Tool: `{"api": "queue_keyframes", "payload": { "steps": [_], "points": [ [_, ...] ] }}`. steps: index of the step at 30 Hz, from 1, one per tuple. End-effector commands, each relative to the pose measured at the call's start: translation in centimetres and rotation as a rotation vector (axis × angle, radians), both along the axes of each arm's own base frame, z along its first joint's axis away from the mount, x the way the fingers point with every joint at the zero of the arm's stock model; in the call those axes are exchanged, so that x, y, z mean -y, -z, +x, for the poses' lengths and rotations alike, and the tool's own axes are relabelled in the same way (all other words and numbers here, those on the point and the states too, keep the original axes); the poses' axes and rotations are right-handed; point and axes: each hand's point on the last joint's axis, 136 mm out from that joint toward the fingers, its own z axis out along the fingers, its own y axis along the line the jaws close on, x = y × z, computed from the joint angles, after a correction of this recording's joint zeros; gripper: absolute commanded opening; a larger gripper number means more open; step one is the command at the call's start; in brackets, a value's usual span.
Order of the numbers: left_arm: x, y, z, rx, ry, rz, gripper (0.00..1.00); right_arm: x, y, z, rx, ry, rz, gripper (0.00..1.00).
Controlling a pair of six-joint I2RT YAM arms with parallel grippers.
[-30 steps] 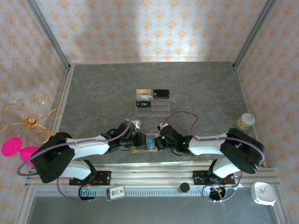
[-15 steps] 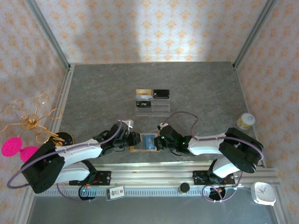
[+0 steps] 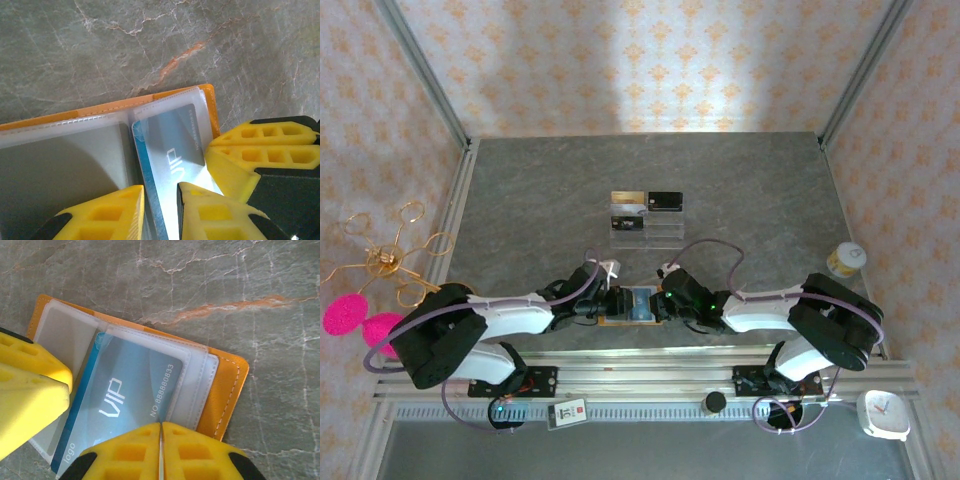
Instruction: Take the credit cards out of the card holder
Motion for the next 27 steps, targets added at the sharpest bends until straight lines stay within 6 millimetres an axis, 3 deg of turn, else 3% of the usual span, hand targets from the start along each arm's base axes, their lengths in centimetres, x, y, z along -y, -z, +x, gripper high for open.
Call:
{"api": "queue_keyframes", "payload": {
  "steps": [1,7,14,17,22,25,27],
  "points": [
    [0.2,-0.1,0.6,0.011,-0.01,0.013,0.25,1.8,2.2,-0.8,-0.038,0.023,-0.085,0.1],
    [0.1,1.4,0.0,-0.027,-0.008,0.033,0.23,1.3,2.3,-0.9,-0.049,0.008,-0.073,0.1],
    [0.1,1.0,-0.1,-0.021,-0.014,0.003,0.11,1.4,2.7,-1.1,-0.061,0.014,-0.071,0.09],
    [0.3,0.7,-0.3,-0.018,-0.011,-0.028,0.12,1.5,2.8,-1.1,-0.063,0.015,-0.075,0.09],
    [0.4,0.6,-0.3,-0.027,-0.018,-0.047,0.26,1.2,2.8,-1.3,-0.073,0.006,-0.059,0.08],
    [0.3,0.9,-0.4,-0.039,-0.025,-0.048,0.23,0.8,2.9,-1.7,-0.09,-0.015,-0.04,0.07],
    [0.2,0.9,-0.4,-0.042,-0.027,-0.056,0.16,0.6,2.9,-1.7,-0.098,-0.019,-0.031,0.07]
  ]
}}
